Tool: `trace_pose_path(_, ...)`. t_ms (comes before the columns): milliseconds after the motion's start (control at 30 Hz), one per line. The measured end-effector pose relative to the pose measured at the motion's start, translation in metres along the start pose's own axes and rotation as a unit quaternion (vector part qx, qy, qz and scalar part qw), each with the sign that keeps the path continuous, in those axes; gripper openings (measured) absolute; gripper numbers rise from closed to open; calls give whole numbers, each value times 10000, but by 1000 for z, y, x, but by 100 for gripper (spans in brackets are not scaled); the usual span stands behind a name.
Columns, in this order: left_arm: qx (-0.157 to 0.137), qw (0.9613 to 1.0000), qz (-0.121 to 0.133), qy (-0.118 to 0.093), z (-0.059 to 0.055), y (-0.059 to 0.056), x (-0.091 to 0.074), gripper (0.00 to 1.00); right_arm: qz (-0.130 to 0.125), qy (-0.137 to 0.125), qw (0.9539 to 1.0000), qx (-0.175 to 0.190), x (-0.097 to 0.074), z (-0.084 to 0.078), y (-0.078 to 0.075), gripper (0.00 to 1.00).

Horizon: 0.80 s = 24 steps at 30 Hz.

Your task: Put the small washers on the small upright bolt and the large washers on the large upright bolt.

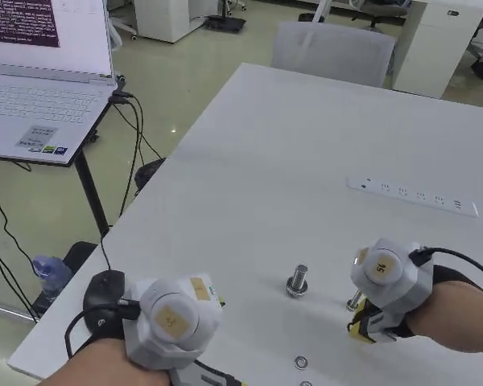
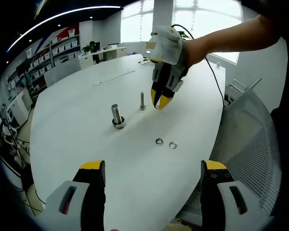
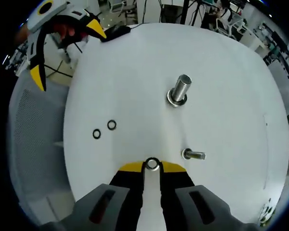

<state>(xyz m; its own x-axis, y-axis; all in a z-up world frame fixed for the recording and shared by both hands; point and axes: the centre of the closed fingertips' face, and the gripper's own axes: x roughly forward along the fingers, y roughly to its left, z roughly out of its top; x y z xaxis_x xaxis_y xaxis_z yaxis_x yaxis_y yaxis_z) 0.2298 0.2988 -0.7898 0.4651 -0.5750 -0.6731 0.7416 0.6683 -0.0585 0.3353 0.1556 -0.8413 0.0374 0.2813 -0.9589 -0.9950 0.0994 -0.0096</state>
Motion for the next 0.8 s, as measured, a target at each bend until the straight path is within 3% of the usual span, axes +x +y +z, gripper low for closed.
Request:
trace_pose_path(300, -22, 10000, 24, 0, 0, 1, 2, 83, -148, 60, 9998, 144, -14, -13, -17, 13)
trace_pose_path(800, -17, 10000, 22, 19, -3, 1, 2, 85, -347, -165, 9990, 234, -30, 13, -50, 13)
